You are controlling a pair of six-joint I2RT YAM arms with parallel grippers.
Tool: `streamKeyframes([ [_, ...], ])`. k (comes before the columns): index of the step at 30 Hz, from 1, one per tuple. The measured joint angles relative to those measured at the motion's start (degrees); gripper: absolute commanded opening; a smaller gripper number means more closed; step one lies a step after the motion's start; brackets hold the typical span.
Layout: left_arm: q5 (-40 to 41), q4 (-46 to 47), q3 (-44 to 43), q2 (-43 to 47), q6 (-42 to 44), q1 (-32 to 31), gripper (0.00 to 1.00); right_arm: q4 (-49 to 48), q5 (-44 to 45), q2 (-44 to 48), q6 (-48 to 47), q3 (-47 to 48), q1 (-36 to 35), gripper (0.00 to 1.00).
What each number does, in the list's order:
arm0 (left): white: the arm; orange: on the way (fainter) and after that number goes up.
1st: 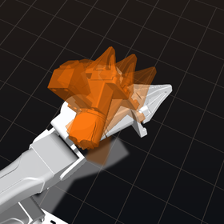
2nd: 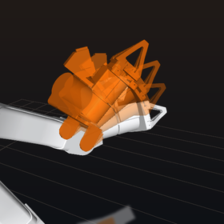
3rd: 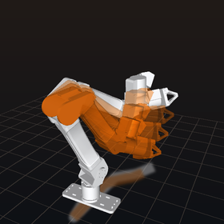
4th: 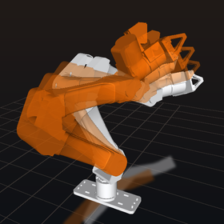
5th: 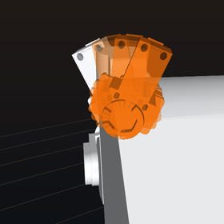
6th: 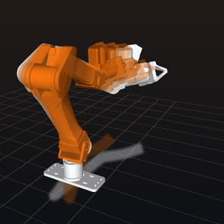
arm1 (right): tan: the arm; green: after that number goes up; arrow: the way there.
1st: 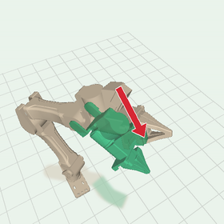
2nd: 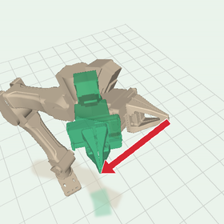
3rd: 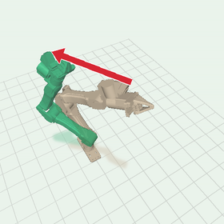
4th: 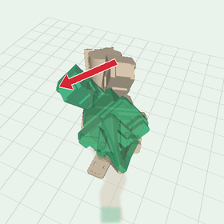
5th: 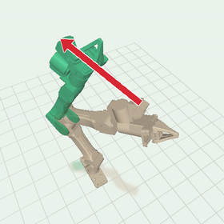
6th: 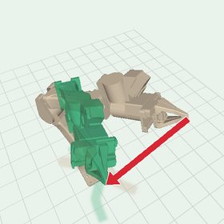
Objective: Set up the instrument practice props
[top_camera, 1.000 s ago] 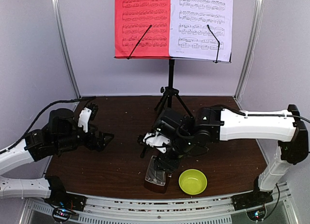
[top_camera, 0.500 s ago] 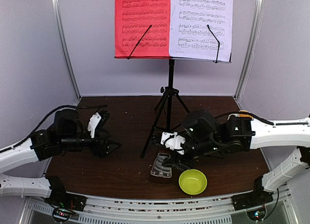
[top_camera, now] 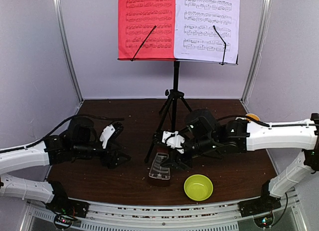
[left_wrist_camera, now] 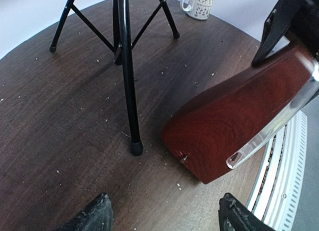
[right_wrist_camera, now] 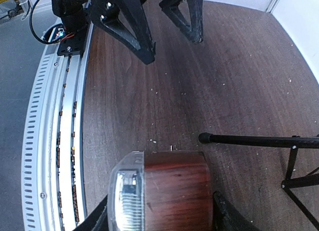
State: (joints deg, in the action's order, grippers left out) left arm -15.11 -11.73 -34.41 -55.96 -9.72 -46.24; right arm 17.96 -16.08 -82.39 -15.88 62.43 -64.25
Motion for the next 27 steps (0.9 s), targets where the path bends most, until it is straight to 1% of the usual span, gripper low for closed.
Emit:
streamKeyframes([
  [3, 0.7, 1.7, 0.5, 0.0, -0.9, 0.0, 0.75, 1.3, -2.9, -2.4, 0.6, 0.6, 1.1, 0.29],
  [8, 2.7, 3.2, 0.5, 0.0, -1.8, 0.0, 0.75, 6.3, -5.5, -4.0, 0.1, 3.6, 1.5, 0.32],
  [9, 3.0, 3.2, 0.5, 0.0, -1.8, 0.0, 0.75, 7.5, -5.7, -4.3, -0.4, 4.5, 1.5, 0.36],
  [10, 3.4, 3.2, 0.5, 0.0, -1.8, 0.0, 0.75, 8.6, -5.8, -4.7, -0.8, 5.5, 1.5, 0.43],
  [12, 3.9, 3.3, 0.5, 0.0, -1.9, 0.0, 0.76, 10.2, -6.0, -5.6, -1.7, 7.4, 1.4, 0.61],
  [13, 4.1, 3.3, 0.5, 0.0, -2.0, 0.0, 0.77, 11.2, -6.0, -6.0, -2.0, 8.4, 1.4, 0.67],
  [15, 4.7, 3.3, 0.5, 0.0, -2.3, 0.0, 0.77, 13.3, -5.7, -7.3, -2.1, 10.9, 1.4, 0.74],
  [19, 6.8, 3.2, 0.6, 0.7, -2.9, 0.0, 0.78, 13.7, -5.1, -7.8, 0.1, 15.3, 1.4, 0.8],
  [23, 9.4, 2.9, 0.6, 3.0, -3.4, 0.0, 0.79, 10.7, -2.8, -4.4, 4.8, 13.3, 0.5, 0.82],
  [25, 10.6, 2.4, 0.6, 4.2, -3.8, 0.0, 0.8, 10.3, 0.1, -2.3, 8.1, 11.7, -0.1, 0.82],
  [27, 12.1, 1.7, 0.6, 5.4, -4.5, 0.0, 0.81, 10.3, 5.1, -0.6, 13.8, 11.3, -0.9, 0.84],
])
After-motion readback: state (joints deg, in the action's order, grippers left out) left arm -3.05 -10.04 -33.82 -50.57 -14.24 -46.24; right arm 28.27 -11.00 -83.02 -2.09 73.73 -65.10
